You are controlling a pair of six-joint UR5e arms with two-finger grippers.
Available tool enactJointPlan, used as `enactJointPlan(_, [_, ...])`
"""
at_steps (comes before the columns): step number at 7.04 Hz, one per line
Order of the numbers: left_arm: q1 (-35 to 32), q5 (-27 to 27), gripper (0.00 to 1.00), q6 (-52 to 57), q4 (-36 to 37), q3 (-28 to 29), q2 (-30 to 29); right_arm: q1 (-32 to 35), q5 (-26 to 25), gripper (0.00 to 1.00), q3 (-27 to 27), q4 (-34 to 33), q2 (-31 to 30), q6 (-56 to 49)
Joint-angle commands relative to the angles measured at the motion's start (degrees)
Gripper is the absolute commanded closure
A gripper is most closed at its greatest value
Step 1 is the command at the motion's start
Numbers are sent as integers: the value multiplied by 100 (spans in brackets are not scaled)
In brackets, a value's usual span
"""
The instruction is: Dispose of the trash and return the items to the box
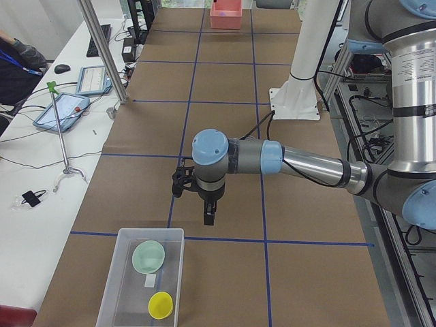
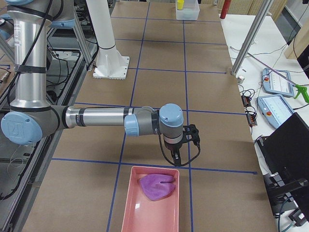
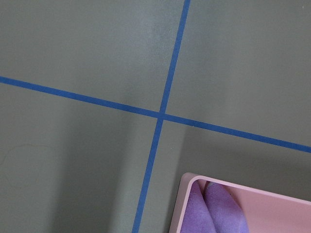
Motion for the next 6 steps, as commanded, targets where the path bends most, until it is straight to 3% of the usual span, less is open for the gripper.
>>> enactJointPlan(1, [0, -3, 0, 0, 0, -36, -13, -15, 9, 0, 0, 0, 0, 0])
enactJointPlan(6, [0, -12, 0, 0, 9, -27, -13, -15, 80, 0, 0, 9, -18, 18])
